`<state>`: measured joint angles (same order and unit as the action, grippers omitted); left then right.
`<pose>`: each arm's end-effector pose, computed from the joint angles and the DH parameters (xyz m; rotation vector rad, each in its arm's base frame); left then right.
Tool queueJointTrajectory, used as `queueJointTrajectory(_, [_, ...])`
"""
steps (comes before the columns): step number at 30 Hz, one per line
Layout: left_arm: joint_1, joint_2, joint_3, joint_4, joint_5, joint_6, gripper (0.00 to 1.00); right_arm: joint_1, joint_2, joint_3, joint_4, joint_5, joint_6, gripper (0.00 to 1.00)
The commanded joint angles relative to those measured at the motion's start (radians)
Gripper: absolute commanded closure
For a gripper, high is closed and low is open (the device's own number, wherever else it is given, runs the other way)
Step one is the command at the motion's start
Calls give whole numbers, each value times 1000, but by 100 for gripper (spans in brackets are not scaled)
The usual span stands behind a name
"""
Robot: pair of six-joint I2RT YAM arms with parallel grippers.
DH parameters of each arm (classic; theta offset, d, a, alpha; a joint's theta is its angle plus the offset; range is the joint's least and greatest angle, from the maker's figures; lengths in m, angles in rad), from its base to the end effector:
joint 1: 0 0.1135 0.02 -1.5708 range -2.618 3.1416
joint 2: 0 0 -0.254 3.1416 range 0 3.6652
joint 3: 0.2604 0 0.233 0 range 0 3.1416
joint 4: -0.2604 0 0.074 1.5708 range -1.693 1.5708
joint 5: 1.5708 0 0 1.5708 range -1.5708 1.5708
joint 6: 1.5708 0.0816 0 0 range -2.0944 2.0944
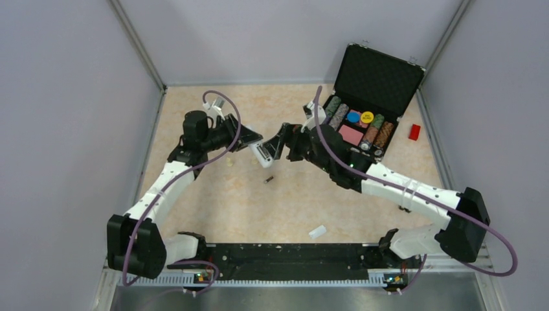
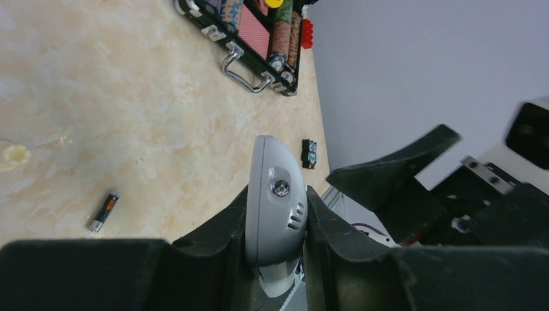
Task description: Load the batteries into the remote control
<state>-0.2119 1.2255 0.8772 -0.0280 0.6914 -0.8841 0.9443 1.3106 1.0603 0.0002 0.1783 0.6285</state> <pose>0.2759 -0.1126 0.2818 -0.2030 2.1104 -1.3627 0.2094 0.2646 0.3231 -0.1701 1.9151 0.9333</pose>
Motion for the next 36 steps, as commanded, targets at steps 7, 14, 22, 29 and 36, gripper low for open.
queueJointTrajectory(7, [-1, -43, 23, 181, -22, -38, 100, -122, -29, -15, -32, -164, 639, 1])
queueJointTrajectory(14, [-1, -40, 28, 186, -39, -87, 100, -122, 74, -52, 172, -300, 835, 1])
queueJointTrajectory(22, [-1, -49, 33, 196, -44, -92, 100, -124, 110, -84, 264, -309, 930, 4])
queueJointTrajectory(29, [-1, -53, 27, 203, -32, -88, 100, -128, 125, -116, 318, -314, 972, 6])
queueJointTrajectory(36, [-2, -54, 25, 199, 1, -48, 100, -131, 154, -131, 356, -339, 1021, 18])
